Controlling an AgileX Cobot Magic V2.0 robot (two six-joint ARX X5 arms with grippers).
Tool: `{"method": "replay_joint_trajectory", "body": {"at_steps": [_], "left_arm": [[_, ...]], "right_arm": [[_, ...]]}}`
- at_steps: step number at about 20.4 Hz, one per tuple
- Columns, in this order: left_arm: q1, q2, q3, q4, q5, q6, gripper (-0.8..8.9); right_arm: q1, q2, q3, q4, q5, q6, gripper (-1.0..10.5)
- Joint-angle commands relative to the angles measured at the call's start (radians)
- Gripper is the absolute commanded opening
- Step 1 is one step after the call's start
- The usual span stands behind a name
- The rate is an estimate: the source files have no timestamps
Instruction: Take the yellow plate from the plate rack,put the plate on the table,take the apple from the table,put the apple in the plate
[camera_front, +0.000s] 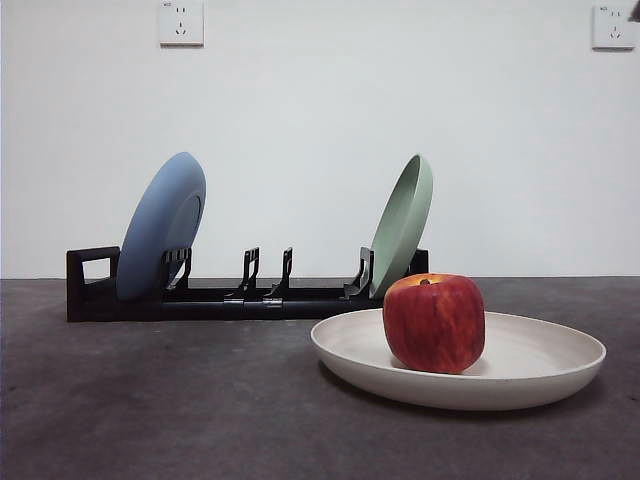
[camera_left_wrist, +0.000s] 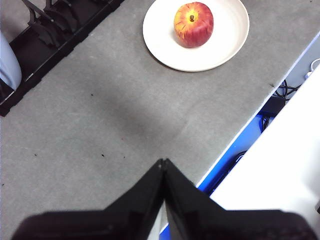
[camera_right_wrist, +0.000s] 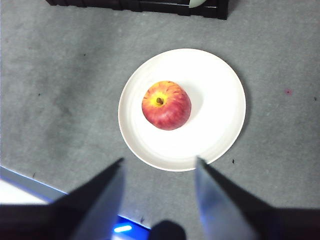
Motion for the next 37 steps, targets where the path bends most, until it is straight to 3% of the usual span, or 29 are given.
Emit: {"method": "replay_joint_trajectory", "body": {"at_steps": [1, 9, 11, 13, 15, 18, 20, 22, 25, 29, 34, 37], "left_arm": [[-0.002, 0.004, -0.005, 0.004, -0.004, -0.005, -0.04], [0.003, 0.019, -0.005, 0.004, -0.005, -0.005, -0.04], [0.077, 0.019, -0.005, 0.004, -0.003, -0.005, -0.04], [0.249, 0.012, -0.008, 0.006, -0.003, 0.079, -0.04], [0.474, -0.037, -0.068, 0.124, -0.007, 0.19, -0.04], [0.806, -0.238, -0.385, 0.643, 0.081, 0.372, -0.04], [0.974, -0.387, -0.621, 0.947, 0.175, 0.396, -0.04], [1.131, -0.546, -0.838, 1.146, 0.365, 0.36, -0.03], [1.295, -0.727, -1.021, 1.182, 0.555, 0.308, -0.03], [1.367, -0.8, -1.135, 1.196, 0.587, 0.314, -0.03], [1.344, -0.8, -1.176, 1.183, 0.412, 0.312, -0.03], [1.336, -0.797, -1.176, 1.176, 0.416, 0.312, -0.03]], "right_arm": [[0.0, 0.006, 0.001, 0.002, 0.024, 0.013, 0.0], [0.0, 0.006, 0.001, 0.002, 0.065, 0.013, 0.0], [0.0, 0.006, 0.001, 0.002, 0.085, 0.013, 0.0], [0.0, 0.006, 0.001, 0.002, 0.085, 0.013, 0.0], [0.0, 0.006, 0.001, 0.002, 0.091, 0.013, 0.0], [0.0, 0.006, 0.001, 0.002, 0.093, 0.013, 0.0], [0.0, 0.006, 0.001, 0.002, 0.093, 0.013, 0.0], [0.0, 0.006, 0.001, 0.002, 0.093, 0.013, 0.0], [0.0, 0.006, 0.001, 0.002, 0.093, 0.013, 0.0], [0.0, 0.006, 0.001, 0.001, 0.1, 0.013, 0.0], [0.0, 0.006, 0.001, 0.002, 0.1, 0.013, 0.0], [0.0, 0.006, 0.001, 0.001, 0.1, 0.013, 0.0]]}}
